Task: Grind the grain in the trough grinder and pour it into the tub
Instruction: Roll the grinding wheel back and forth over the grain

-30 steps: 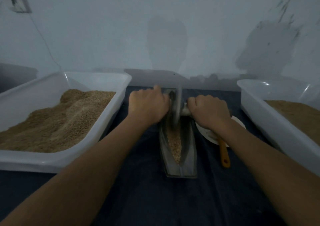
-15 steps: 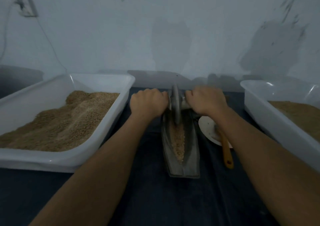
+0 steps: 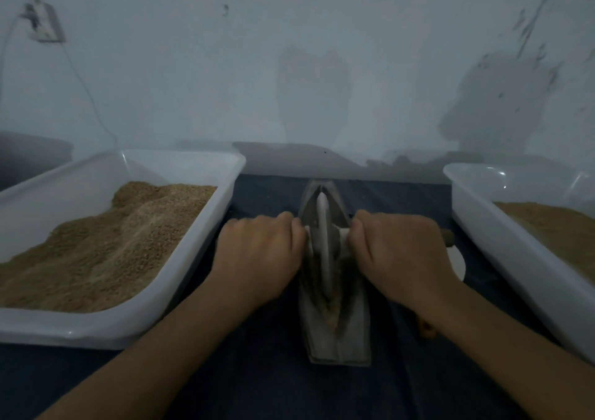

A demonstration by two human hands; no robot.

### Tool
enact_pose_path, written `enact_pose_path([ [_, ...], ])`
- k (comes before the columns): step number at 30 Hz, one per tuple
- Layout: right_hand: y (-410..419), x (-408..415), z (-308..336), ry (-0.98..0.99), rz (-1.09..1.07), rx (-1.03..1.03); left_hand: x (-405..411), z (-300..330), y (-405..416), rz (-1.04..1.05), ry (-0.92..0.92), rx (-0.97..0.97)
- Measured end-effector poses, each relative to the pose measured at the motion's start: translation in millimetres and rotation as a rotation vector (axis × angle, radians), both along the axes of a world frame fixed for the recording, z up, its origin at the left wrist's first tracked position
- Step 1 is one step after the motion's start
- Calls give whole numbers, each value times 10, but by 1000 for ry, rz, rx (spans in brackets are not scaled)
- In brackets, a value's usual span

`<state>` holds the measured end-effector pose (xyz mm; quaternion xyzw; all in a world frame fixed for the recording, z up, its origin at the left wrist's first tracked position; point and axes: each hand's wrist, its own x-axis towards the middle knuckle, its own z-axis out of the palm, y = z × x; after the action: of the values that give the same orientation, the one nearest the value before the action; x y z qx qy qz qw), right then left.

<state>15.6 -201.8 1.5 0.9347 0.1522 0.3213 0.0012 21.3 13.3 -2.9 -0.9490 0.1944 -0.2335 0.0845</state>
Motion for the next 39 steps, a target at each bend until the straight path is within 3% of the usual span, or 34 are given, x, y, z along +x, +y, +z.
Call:
enact_pose_path([
  [2,6,403,97,132,-108,-65,401,73,-105,90,70,-32],
  [5,-64,986,253,522,-213,86,921,265,-253,195,174,-145],
  [7,-86,1108,273,628,-203,100,1031,336,-344,211,170,-223],
  [9,-102,959,218,548,-199,73,918,313,-324,175,111,-146],
  [12,-41,401,58,205,-123,-9,429,108,-156,71,-25,-65],
  [15,-19,-149,-7,23,12,164,-75,-18,-43,56,-97,-126],
  [17,-36,-297,-56,-48,37,147,-216,-79,5,2,-135,-190],
  [20,-31,-183,-23,-10,5,125,-85,27,-8,-18,-86,-260],
  [24,-9,570,163,296,-190,7,592,158,-213,128,40,-140],
  [27,7,949,331,468,-236,43,996,249,-286,234,96,-276],
  [29,46,898,319,424,-239,-11,948,189,-245,186,37,-172],
  [33,73,228,149,81,-71,-162,330,14,-26,-2,37,-199],
  [36,24,-250,43,-5,-20,24,-158,6,49,-81,-4,-305],
  [39,-62,-381,-60,-24,42,86,-356,12,45,-89,-106,-315],
])
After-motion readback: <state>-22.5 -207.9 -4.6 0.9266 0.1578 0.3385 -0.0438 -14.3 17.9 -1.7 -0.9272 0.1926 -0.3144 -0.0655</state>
